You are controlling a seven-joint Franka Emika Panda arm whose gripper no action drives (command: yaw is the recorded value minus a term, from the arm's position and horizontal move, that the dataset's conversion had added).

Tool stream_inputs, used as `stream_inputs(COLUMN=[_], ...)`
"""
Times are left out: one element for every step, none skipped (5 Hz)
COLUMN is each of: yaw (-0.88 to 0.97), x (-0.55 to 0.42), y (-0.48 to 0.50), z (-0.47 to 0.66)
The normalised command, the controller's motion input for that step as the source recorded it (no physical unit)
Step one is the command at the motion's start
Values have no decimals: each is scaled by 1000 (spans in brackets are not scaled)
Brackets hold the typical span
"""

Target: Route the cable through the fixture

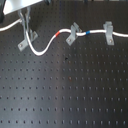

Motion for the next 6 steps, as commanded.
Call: stream_inputs(yaw=[-237, -129, -23, 0, -26, -31], x=[-313, -76, 12, -35, -199, -245], y=[-5, -69, -238, -261, -365, -325], z=[-37, -158, -204, -158, -47, 4])
